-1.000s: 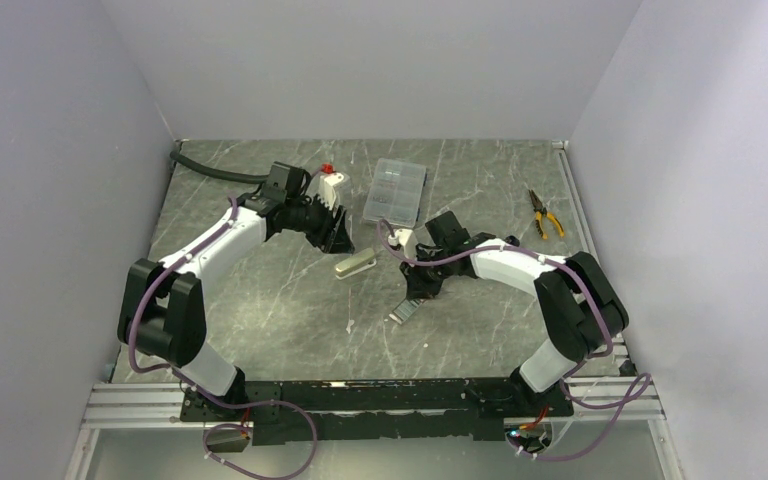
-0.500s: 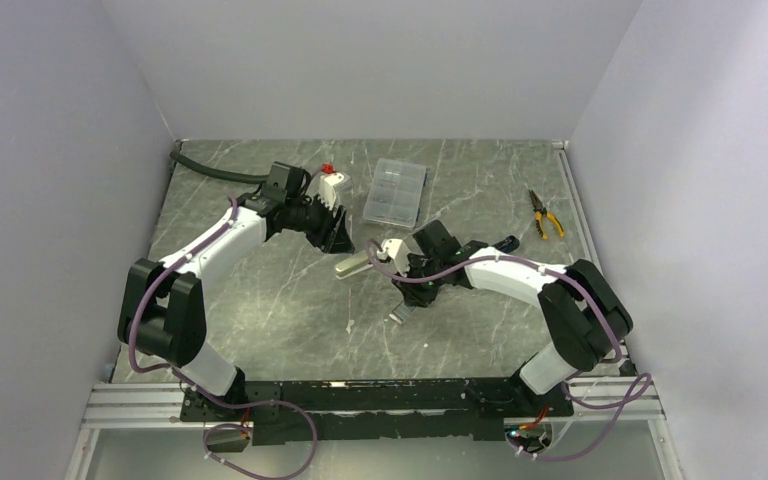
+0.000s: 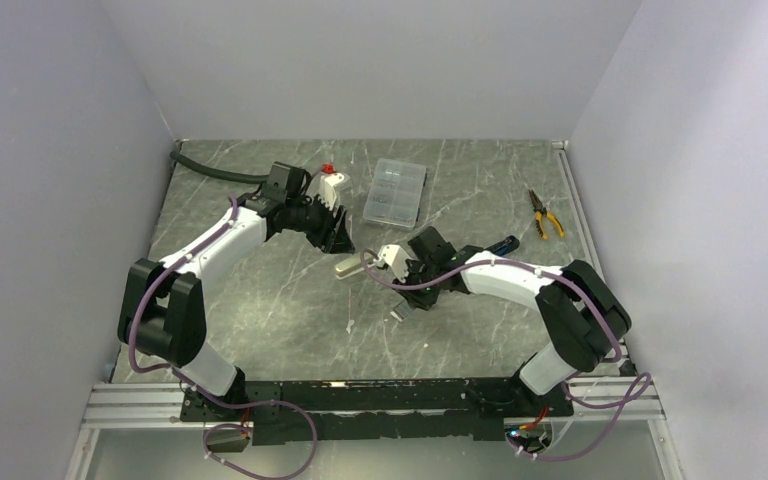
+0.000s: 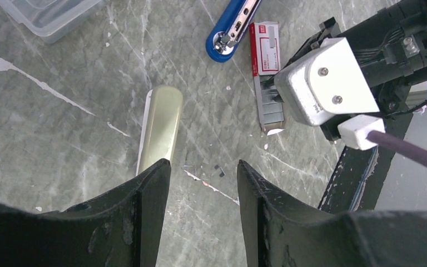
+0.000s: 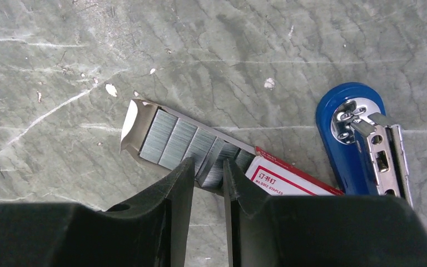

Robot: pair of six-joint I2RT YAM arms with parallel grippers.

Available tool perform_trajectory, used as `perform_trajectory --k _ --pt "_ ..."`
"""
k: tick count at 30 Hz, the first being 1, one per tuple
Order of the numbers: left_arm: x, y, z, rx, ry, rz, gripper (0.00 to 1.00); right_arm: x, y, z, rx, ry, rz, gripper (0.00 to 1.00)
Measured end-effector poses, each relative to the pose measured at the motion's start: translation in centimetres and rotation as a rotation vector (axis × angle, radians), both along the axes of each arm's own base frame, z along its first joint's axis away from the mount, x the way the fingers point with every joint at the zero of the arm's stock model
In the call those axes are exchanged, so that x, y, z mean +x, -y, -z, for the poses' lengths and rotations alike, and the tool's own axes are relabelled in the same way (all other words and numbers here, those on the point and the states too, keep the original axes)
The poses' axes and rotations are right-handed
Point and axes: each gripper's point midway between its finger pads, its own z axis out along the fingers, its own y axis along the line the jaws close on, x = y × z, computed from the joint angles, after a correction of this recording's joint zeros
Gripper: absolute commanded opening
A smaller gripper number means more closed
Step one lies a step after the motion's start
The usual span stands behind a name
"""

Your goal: Load the staples into the stapler

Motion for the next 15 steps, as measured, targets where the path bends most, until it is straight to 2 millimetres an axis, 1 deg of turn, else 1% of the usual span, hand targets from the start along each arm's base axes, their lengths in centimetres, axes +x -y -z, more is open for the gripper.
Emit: perform_trajectory --k 3,7,15 --pt "0.0 0.0 0.0 0.0 0.0 0.0 0.53 0.0 -0.06 0.13 -0.019 0.017 -0.005 0.26" --pt "0.0 0.0 0.0 0.0 0.0 0.0 0.53 0.14 -0.04 0.19 -0.031 0.032 -0.006 0.19" --pt "0.01 0.0 0.0 0.0 0.002 0.001 0.53 0.73 -0.17 0.11 -0.03 0.037 0.003 0.13"
